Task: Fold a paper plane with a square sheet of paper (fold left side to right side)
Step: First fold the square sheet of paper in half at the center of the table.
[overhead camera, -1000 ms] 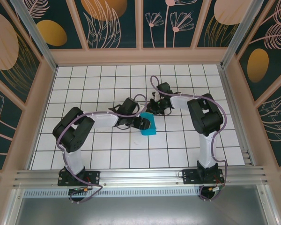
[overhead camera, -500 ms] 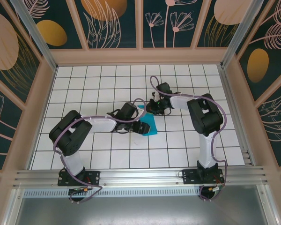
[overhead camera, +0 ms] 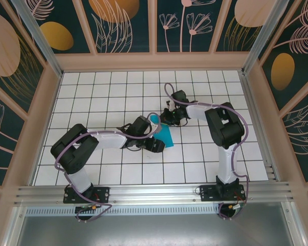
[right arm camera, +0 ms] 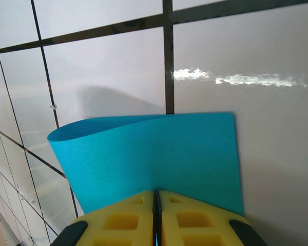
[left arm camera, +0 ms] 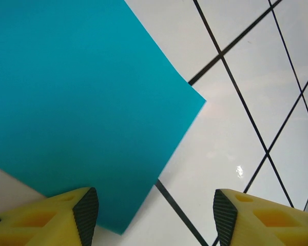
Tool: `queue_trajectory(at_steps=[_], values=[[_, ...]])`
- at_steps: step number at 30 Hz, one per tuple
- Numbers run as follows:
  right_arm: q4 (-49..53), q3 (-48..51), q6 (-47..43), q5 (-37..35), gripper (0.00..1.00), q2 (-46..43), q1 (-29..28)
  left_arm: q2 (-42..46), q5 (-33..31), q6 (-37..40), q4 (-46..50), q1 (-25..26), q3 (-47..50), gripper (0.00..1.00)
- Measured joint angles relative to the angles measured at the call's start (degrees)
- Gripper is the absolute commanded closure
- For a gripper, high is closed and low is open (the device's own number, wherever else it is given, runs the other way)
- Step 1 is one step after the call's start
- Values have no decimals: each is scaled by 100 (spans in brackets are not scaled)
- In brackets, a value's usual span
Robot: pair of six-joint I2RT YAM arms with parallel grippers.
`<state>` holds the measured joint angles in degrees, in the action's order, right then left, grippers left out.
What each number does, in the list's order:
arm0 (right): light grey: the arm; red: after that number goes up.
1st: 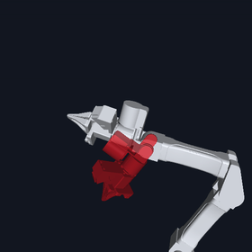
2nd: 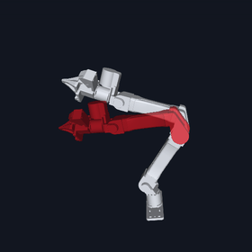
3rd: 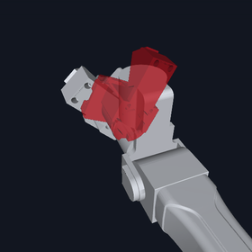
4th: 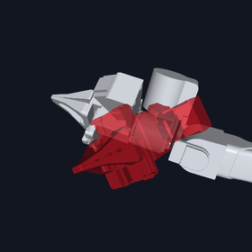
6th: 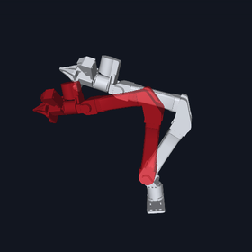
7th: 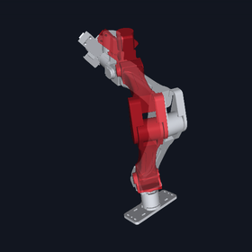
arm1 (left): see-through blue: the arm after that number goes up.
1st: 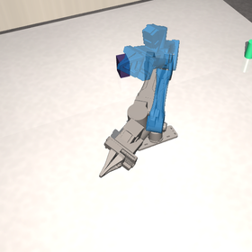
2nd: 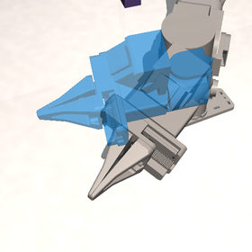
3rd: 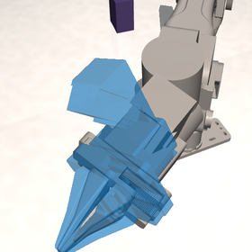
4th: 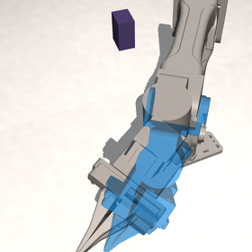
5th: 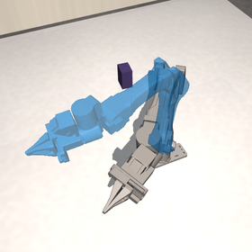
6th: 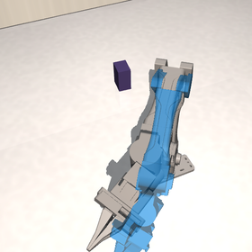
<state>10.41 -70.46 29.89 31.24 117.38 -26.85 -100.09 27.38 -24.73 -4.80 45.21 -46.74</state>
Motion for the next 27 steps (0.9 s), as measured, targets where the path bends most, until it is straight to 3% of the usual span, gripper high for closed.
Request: queue_trajectory(at_steps=[16,27], values=[[-26,11,2,2,88,0,-2,238,101,-155,-214,164,354,37],[-33,11,2,2,88,0,-7,861,192,-254,282,208,435,32]])
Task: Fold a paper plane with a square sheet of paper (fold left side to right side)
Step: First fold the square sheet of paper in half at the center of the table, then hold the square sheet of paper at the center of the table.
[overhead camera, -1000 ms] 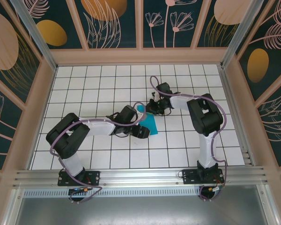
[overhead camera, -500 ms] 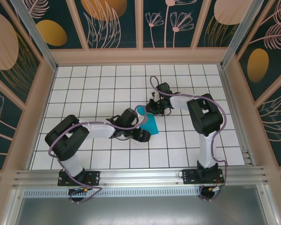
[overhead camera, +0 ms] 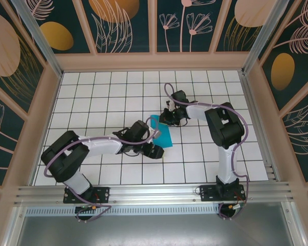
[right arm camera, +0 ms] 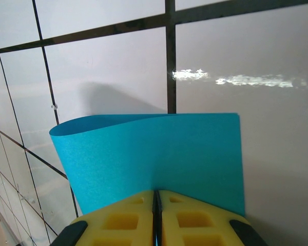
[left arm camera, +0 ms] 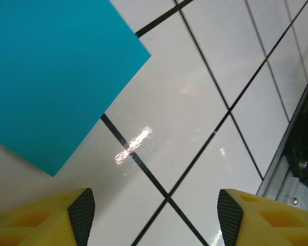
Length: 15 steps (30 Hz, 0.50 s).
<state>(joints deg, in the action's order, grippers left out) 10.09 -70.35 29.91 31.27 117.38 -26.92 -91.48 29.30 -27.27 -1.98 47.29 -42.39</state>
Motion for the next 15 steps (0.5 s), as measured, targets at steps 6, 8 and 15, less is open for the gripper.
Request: queue_trajectory(at_steps=[6,8,15], values=[[-2,0,0,2,88,0,0,343,63,-140,-66,-461,-376,32],[-4,0,4,2,88,0,-4,181,105,-188,-168,-632,-520,33],[-37,7,22,2,87,0,-9,-866,229,-304,-428,-739,-979,34]])
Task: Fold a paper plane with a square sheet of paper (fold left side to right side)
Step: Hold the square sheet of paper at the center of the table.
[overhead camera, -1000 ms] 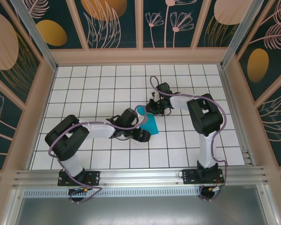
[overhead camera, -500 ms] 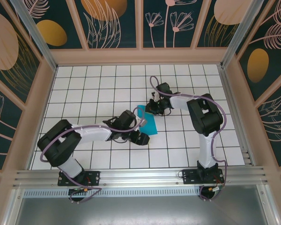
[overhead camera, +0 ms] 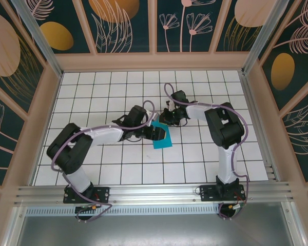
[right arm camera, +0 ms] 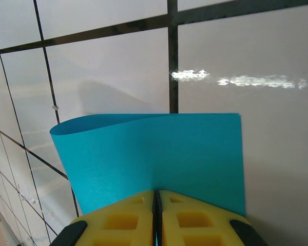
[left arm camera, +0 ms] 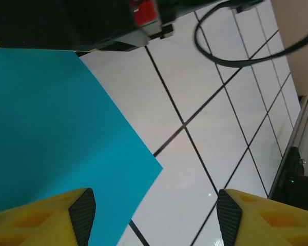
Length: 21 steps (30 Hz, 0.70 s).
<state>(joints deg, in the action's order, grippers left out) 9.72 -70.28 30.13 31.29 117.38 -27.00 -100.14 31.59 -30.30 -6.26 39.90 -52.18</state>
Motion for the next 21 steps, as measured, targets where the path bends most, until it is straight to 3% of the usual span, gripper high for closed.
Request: queue_trajectory(at_steps=[12,19,21], values=[[-39,4,20,4,86,0,-11,-595,120,-85,-140,0,-44,36],[-35,4,20,-107,80,-85,-48,-605,164,-109,-321,-11,44,37],[-2,4,15,-179,73,-142,-52,-603,177,-125,-358,-17,61,37]])
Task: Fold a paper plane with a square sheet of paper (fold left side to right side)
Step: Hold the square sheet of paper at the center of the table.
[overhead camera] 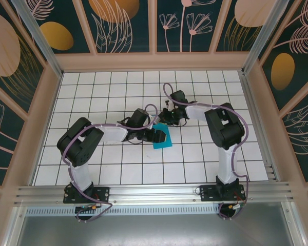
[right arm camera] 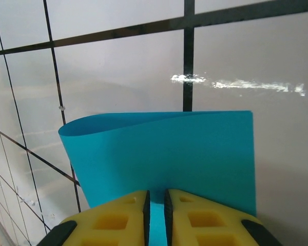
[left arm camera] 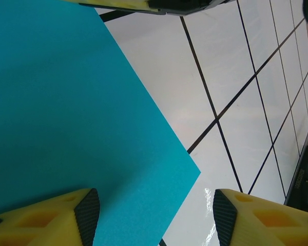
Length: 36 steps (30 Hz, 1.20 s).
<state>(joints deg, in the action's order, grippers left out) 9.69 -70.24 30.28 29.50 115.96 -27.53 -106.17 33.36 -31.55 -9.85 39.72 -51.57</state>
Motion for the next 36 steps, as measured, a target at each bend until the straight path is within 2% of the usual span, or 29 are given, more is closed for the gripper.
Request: queue_trajectory(at_steps=[2,7,11,18,25,36], values=[[85,0,-28,-79,69,-120,42,2,11,-9,-39,-4,24,37],[249,72,-90,-278,70,-940,345,4,24,-24,-70,-9,42,37],[284,601,-164,-369,85,-1956,590,13,17,-28,-70,-9,46,37],[286,2153,-13,-105,93,-2911,437,17,2,-28,-68,-9,46,37],[120,3023,463,107,94,-3073,-273,31,-24,-28,-68,-9,59,37],[-372,2933,682,151,94,-2422,-487,42,-48,-26,-70,-7,70,37]])
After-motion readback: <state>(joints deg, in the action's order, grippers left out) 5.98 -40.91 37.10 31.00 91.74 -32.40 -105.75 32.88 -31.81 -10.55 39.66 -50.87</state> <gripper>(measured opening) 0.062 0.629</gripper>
